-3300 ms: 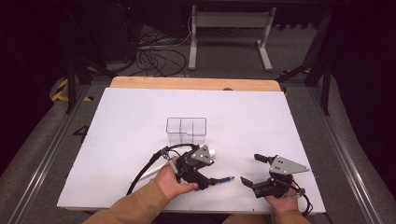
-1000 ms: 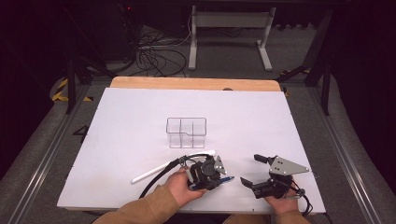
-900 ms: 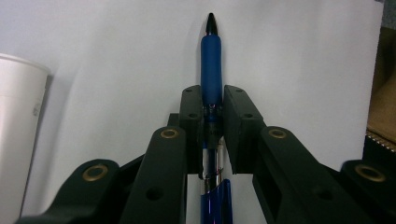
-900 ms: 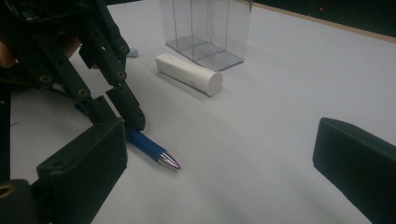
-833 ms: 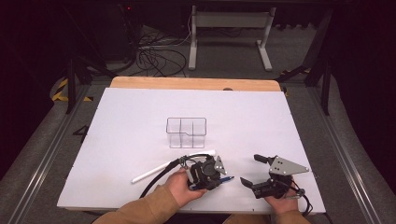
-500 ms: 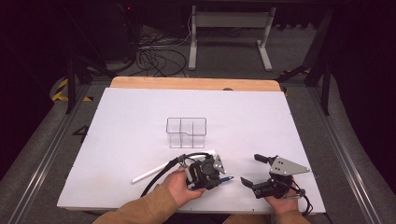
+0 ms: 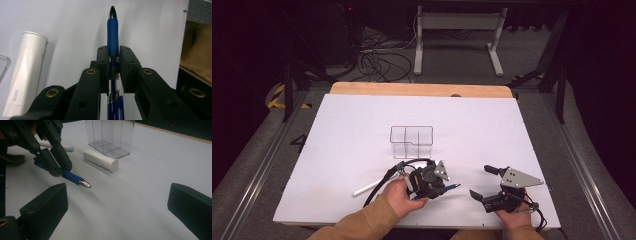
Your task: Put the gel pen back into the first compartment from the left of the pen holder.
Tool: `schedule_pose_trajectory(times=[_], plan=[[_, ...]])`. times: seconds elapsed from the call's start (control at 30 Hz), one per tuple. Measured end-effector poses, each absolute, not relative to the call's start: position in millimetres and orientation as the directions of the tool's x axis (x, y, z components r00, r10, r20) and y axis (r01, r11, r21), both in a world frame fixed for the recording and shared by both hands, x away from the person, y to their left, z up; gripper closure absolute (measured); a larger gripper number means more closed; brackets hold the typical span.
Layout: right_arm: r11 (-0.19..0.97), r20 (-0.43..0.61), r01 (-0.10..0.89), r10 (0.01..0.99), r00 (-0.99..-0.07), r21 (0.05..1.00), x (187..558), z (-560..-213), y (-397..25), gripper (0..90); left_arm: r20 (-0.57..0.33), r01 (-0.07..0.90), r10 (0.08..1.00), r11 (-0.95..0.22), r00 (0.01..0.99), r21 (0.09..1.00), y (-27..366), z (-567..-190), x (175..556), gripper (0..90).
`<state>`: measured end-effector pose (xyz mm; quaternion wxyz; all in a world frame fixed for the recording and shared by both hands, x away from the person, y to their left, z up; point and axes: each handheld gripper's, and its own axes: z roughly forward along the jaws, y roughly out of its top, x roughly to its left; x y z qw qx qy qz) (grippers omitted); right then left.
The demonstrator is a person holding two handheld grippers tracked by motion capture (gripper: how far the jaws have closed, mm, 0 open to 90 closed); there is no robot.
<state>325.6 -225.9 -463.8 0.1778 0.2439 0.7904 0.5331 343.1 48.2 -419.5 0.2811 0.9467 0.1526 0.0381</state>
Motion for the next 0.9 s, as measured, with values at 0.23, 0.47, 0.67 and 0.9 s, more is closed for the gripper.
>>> schedule_pose_trajectory(times=[0.23, 0.47, 0.67, 0.9], plan=[[0.315, -0.022, 0.197, 0.576, -0.817, 0.928, 326, -464, -226, 3.7, -0.009, 0.264, 0.314, -0.781, 0.949, 0.567, 54, -411, 344, 79.3], [0.317, -0.024, 0.196, 0.576, -0.817, 0.928, 326, -464, -225, 3.7, -0.007, 0.26, 0.315, -0.767, 0.949, 0.586, 58, -404, 343, 79.3], [0.318, -0.024, 0.196, 0.576, -0.817, 0.928, 326, -464, -225, 3.7, -0.007, 0.251, 0.31, -0.756, 0.951, 0.605, 61, -398, 344, 79.3], [0.318, -0.022, 0.2, 0.577, -0.817, 0.927, 326, -464, -225, 3.7, -0.011, 0.247, 0.313, -0.726, 0.95, 0.641, 70, -385, 349, 79.3]])
